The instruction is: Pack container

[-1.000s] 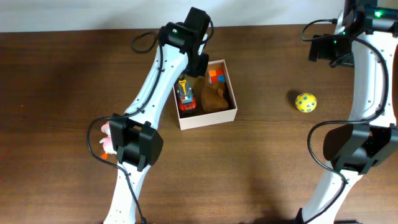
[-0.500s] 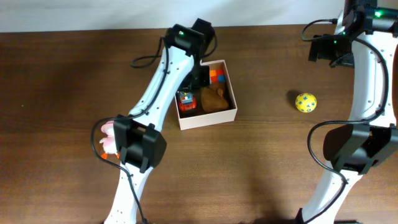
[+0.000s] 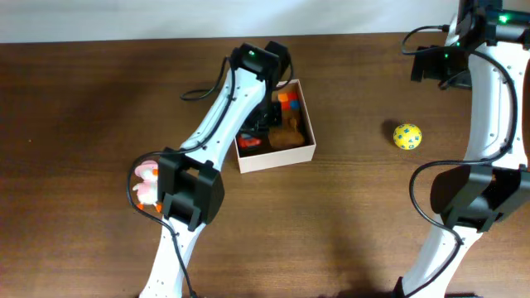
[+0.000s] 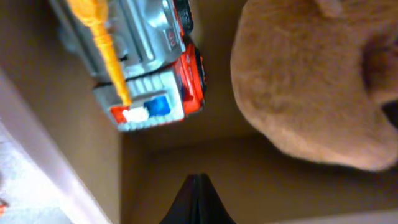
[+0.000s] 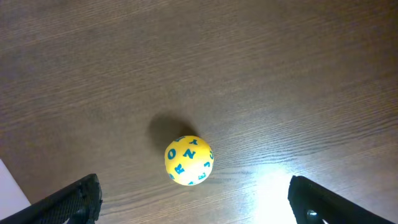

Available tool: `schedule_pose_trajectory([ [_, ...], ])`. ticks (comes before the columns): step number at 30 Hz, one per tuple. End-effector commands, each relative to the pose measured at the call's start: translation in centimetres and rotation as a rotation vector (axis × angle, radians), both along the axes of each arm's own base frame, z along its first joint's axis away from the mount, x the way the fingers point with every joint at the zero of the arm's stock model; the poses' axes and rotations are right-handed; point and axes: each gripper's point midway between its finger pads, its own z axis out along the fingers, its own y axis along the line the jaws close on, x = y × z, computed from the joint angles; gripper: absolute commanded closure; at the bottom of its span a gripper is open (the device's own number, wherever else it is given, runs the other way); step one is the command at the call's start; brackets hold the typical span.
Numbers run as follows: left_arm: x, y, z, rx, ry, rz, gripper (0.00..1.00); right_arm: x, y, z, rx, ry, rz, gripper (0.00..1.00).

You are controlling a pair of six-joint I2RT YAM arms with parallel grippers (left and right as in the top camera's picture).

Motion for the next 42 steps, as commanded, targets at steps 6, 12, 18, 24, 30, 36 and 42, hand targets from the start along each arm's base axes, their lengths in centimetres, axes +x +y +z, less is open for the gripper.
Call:
schedule_pose_trajectory([
  [6,0.5,-0.1,-3.2,0.000,0.002,0.019,0.98,0.1,-0.2,1.0,-0.018,-0.025,-0.007,0.01],
  [12,1.2,1.0,-3.8,0.061,-0.033,0.017,0.98,0.1,-0.2,1.0,-0.018,-0.025,-0.007,0.01],
  [18,1.9,2.0,-3.8,0.123,-0.073,0.013,0.98,0.2,-0.2,1.0,-0.018,-0.025,-0.007,0.02],
  [24,2.6,2.4,-3.7,0.148,-0.107,0.012,0.98,0.1,-0.2,1.0,-0.018,-0.025,-0.007,0.01],
  [30,2.5,1.8,-3.5,0.115,-0.100,-0.003,0.98,0.1,-0.2,1.0,-0.018,-0.024,-0.007,0.01],
  [36,4.8,1.4,0.0,0.062,-0.194,-0.018,0.98,0.2,-0.2,1.0,-0.018,-0.025,-0.007,0.01],
  [42,7.4,3.5,4.3,0.007,-0.283,0.033,0.98,0.1,-0.2,1.0,-0.018,-0.025,-0.007,0.01],
])
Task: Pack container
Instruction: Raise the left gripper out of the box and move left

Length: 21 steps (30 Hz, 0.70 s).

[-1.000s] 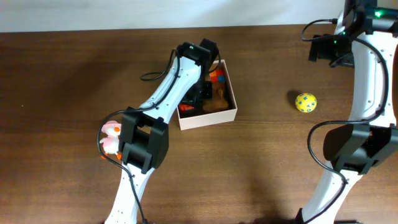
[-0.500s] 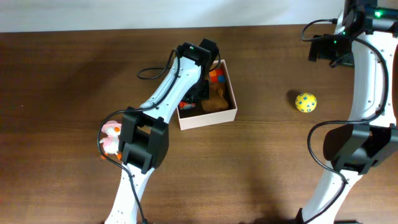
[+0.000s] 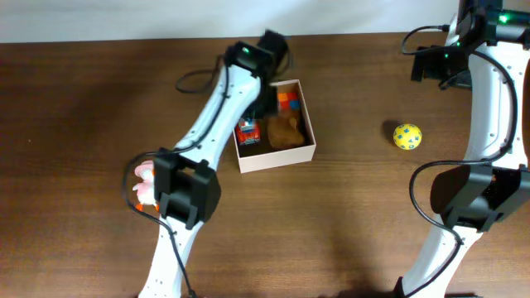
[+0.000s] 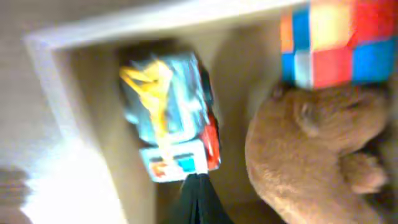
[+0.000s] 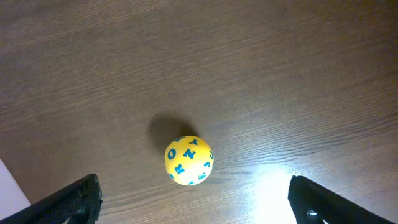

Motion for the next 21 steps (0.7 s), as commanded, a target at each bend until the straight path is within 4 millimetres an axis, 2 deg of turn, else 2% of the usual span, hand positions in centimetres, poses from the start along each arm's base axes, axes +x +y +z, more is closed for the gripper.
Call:
schedule_pose_trajectory([
  [1,1.3,1.8,2.5,-0.040,-0.035,0.002,0.98,0.2,-0.2,1.0,-0.019,-0.025,-0.006,0.01],
  [3,1.3,3.1,4.3,-0.032,-0.054,0.020,0.98,0.1,-0.2,1.0,-0.019,-0.025,-0.007,0.01],
  [6,1.0,6.4,7.1,0.027,-0.087,0.070,0.95,0.1,-0.2,1.0,-0.018,-0.024,-0.007,0.01],
  [7,1.0,7.4,8.0,0.041,-0.103,0.087,0.87,0.1,-0.2,1.0,-0.019,-0.025,-0.007,0.01],
  [8,1.3,7.8,9.0,0.020,-0.126,0.062,0.68,0.1,-0.2,1.0,-0.019,-0.025,-0.007,0.02],
  [9,1.5,8.5,10.4,0.003,-0.162,0.073,0.54,0.1,-0.2,1.0,-0.019,-0.025,-0.007,0.01],
  [11,1.7,9.9,12.6,-0.009,-0.216,0.094,0.36,0.2,-0.2,1.0,-0.019,-0.025,-0.006,0.01],
  [12,1.6,10.9,13.7,-0.012,-0.243,0.101,0.32,0.1,-0.2,1.0,-0.019,-0.025,-0.007,0.01],
  [15,1.1,13.2,16.4,-0.010,-0.299,0.110,0.26,0.1,-0.2,1.0,-0.019,-0.025,-0.007,0.01],
  [17,0.5,14.8,18.6,-0.002,-0.344,0.101,0.26,0.1,-0.2,1.0,-0.019,-0.025,-0.007,0.01],
  [21,-1.0,16.4,22.2,0.020,-0.422,0.064,0.25,0.1,-0.2,1.0,-0.019,-0.025,-0.007,0.01],
])
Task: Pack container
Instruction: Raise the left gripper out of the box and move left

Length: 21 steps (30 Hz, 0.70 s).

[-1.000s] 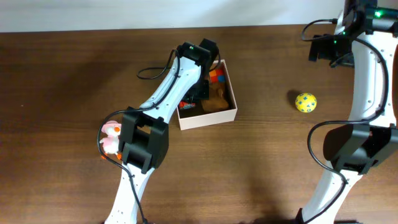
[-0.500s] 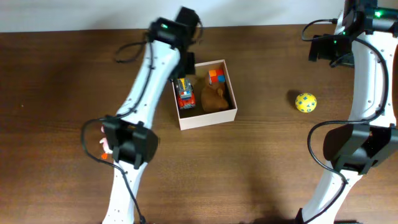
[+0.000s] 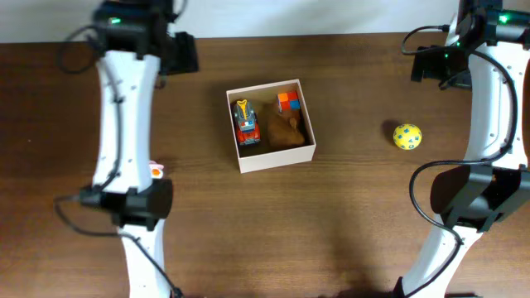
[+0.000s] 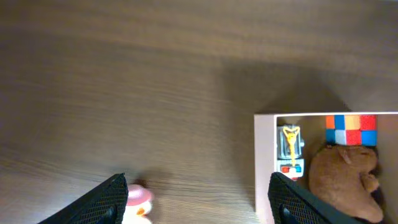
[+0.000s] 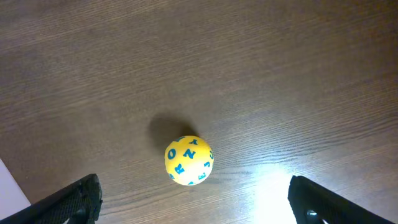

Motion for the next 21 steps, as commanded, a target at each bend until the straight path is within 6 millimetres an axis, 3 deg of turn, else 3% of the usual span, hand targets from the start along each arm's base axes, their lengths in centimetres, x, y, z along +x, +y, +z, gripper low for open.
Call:
schedule_pose_trajectory([
  [1,-2.4,1.5,6.3,0.055,-0.144,-0.062,0.24,0.2,-0.2,1.0,-0.018,-0.025,-0.007,0.01],
  [6,-4.6,3.5,10.0,0.145,-0.225,-0.029,0.23,0.1,-0.2,1.0,-0.019,-0.025,-0.007,0.01],
  [10,-5.8,5.0,9.7,0.212,-0.186,0.005,0.22,0.1,-0.2,1.0,-0.018,-0.025,-0.007,0.01],
  [13,-6.3,6.0,6.9,0.235,-0.075,0.017,0.21,0.1,-0.2,1.0,-0.018,-0.025,-0.007,0.01],
  [21,-8.3,9.2,-2.9,0.212,0.266,0.123,0.18,0.2,-0.2,1.0,-0.019,-0.025,-0.006,0.01],
])
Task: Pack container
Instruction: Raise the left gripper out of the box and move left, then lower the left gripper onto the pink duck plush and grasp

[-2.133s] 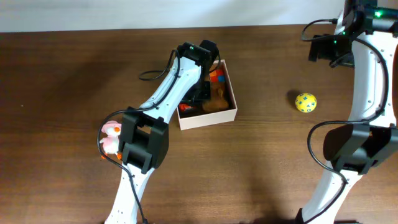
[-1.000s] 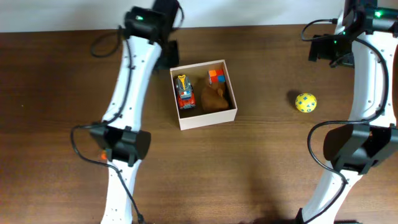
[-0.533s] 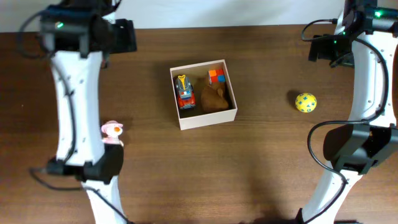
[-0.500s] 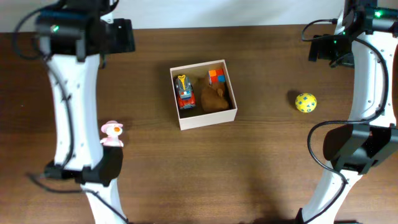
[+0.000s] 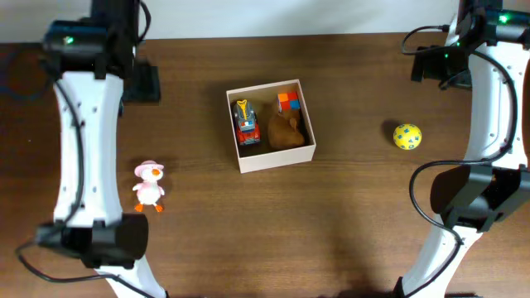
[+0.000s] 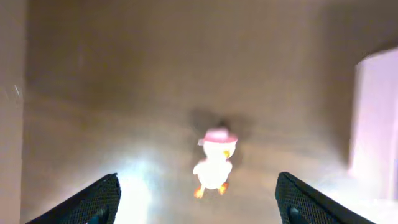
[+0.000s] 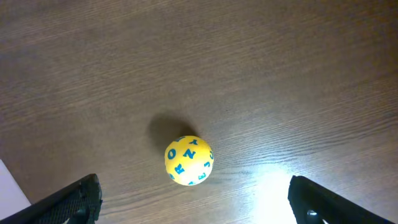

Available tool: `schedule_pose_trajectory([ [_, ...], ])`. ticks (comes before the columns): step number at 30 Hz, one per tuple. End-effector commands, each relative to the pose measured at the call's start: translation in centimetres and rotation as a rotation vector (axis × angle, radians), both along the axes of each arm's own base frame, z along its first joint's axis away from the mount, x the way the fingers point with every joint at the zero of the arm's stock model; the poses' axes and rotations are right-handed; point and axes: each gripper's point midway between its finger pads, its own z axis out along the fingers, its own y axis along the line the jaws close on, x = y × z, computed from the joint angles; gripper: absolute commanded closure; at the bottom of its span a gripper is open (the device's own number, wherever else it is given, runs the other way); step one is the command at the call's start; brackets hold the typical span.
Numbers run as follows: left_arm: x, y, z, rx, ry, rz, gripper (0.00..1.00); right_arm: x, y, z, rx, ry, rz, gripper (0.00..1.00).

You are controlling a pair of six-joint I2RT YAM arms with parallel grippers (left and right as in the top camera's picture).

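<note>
A white box (image 5: 240,161) near the table's middle holds a toy fire truck (image 5: 247,124), a colour cube (image 5: 288,101) and a brown plush (image 5: 287,132). A white duck with a pink hat (image 5: 149,185) stands on the table left of the box. My left gripper (image 6: 206,205) is open high above that duck (image 6: 214,163), which shows between its fingers. A yellow ball with blue letters (image 5: 407,136) lies right of the box. High over this ball (image 7: 189,160), my right gripper (image 7: 196,208) hangs open and empty.
The brown wooden table (image 5: 348,223) ends at a pale wall along the back. The box's white side (image 6: 376,106) shows at the right of the left wrist view. Both arms' white links and cables rise from the front edge at left and right.
My left arm has swung from the back left, where its camera saw the box, to a spot over the duck, now centred in its view. The right arm and ball are unchanged.
My left gripper was shut low inside the box beside the fire truck and plush. Then it stood higher over the box, still shut. Then it was open at the back left of the table, and now over the duck. The right gripper stayed open over the ball.
</note>
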Motion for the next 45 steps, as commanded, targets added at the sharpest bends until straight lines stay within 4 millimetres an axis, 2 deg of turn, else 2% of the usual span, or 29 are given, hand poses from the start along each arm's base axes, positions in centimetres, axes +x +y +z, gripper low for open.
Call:
schedule_pose_trajectory([
  [1,-0.9,1.4,-3.3,-0.026,0.099,0.067,0.18,0.1,-0.2,1.0,-0.019,-0.025,-0.006,0.01],
  [3,-0.8,1.1,-5.5,-0.082,0.141,0.058,0.18,0.1,-0.2,1.0,-0.019,-0.025,-0.006,0.01],
  [11,0.4,-0.1,-11.2,-0.216,0.185,-0.058,0.17,0.1,-0.2,1.0,-0.019,-0.025,-0.006,0.01],
  [15,0.1,-0.1,-14.1,-0.221,0.217,-0.059,0.18,0.1,-0.2,1.0,-0.019,-0.025,-0.006,0.01],
  [19,-0.6,-0.5,-16.1,-0.243,0.249,-0.077,0.17,0.2,-0.2,1.0,-0.019,-0.025,-0.006,0.01],
  [31,-4.3,-0.6,-21.8,-0.251,0.383,-0.086,0.18,0.1,-0.2,1.0,-0.019,-0.025,-0.006,0.01],
  [36,-5.7,0.0,-23.7,-0.262,0.417,-0.062,0.18,0.1,-0.2,1.0,-0.019,-0.025,-0.006,0.01],
  [45,-7.5,1.7,-26.0,-0.297,0.435,-0.008,0.18,0.2,-0.2,1.0,-0.019,-0.025,-0.006,0.01],
])
